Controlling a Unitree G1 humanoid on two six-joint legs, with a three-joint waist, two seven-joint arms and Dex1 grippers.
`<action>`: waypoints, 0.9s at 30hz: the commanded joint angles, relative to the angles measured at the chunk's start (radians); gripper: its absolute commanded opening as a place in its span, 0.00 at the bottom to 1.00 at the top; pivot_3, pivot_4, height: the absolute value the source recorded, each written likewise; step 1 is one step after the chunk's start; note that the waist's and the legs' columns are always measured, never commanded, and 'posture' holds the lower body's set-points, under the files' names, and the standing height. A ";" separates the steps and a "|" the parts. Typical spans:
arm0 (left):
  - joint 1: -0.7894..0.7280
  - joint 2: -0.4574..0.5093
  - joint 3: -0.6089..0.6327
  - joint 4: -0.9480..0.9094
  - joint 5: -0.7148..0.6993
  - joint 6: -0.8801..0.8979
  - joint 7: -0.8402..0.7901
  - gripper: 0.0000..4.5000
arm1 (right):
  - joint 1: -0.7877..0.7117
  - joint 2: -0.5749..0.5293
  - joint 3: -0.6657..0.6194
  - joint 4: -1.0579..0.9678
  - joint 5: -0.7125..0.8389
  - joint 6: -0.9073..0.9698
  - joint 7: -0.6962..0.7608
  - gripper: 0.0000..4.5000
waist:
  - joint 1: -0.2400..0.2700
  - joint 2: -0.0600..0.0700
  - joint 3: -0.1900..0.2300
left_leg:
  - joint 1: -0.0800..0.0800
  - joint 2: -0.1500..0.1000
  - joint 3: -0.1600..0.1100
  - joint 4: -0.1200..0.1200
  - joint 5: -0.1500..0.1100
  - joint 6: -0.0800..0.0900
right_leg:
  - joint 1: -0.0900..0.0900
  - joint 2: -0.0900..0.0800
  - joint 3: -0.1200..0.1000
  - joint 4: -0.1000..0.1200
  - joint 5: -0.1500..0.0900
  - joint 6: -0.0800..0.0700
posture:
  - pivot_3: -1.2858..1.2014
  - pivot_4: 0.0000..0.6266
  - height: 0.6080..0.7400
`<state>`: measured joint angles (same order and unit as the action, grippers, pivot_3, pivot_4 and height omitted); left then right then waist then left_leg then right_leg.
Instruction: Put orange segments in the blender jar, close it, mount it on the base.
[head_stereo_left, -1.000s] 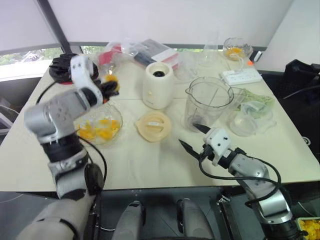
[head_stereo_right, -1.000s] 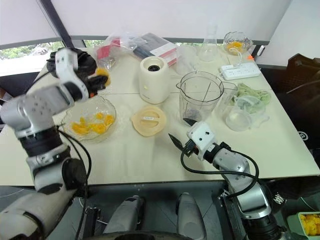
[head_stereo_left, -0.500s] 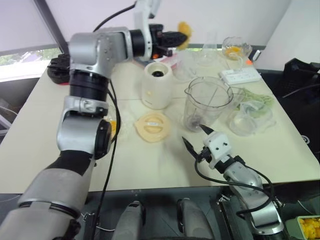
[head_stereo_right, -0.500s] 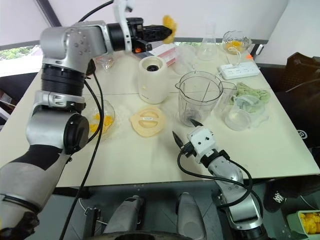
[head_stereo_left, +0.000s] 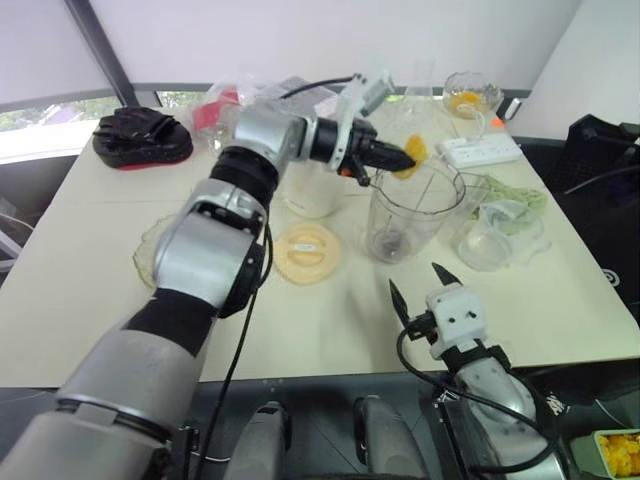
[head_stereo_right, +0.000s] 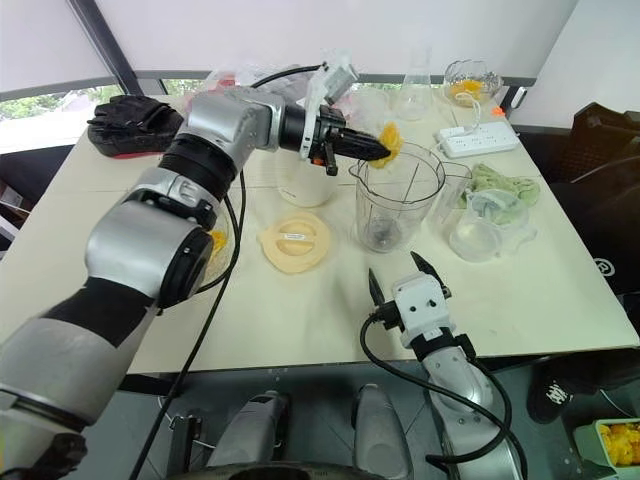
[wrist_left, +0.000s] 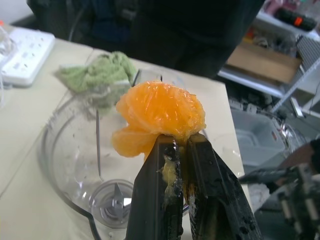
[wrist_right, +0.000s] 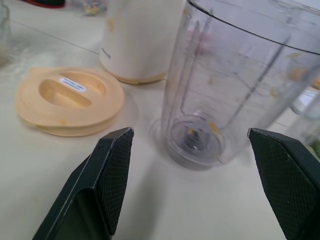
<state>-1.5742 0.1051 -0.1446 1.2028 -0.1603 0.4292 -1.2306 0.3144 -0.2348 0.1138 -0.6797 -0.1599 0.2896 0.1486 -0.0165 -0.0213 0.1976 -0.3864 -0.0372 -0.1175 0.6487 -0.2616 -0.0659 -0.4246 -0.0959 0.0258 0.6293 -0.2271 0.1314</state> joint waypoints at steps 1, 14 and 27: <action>-0.037 -0.025 0.007 0.045 0.052 -0.095 0.031 0.05 | 0.025 0.015 0.003 -0.076 -0.025 -0.003 -0.022 0.84 | 0.001 0.000 0.000 | 0.000 0.000 0.000 0.000 0.000 0.000 | 0.000 0.000 0.000 0.000 0.000 0.000 | 0.52 0.24 1.00; -0.046 -0.069 0.098 0.119 0.100 -0.169 0.179 0.98 | 0.111 0.042 0.005 -0.125 -0.057 -0.001 -0.042 0.84 | 0.003 0.000 0.000 | 0.000 0.000 -0.001 0.000 0.000 0.000 | 0.000 0.000 0.000 0.000 -0.001 0.002 | 0.52 0.24 1.00; -0.102 0.072 0.251 0.013 0.003 -0.054 0.040 0.98 | 0.046 0.057 -0.145 -0.050 0.003 0.014 -0.047 0.84 | -0.004 0.000 0.000 | 0.000 0.000 -0.001 0.000 0.000 0.001 | 0.000 0.000 0.000 0.001 -0.001 0.002 | 0.52 0.24 1.00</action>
<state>-1.6635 0.1650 0.0943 1.2685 -0.1402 0.3623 -1.1588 0.3678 -0.1874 -0.0022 -0.7228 -0.1757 0.3069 0.1102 -0.0202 -0.0211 0.1976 -0.3859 -0.0371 -0.1181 0.6486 -0.2619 -0.0651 -0.4249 -0.0959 0.0254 0.6309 -0.2273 0.1317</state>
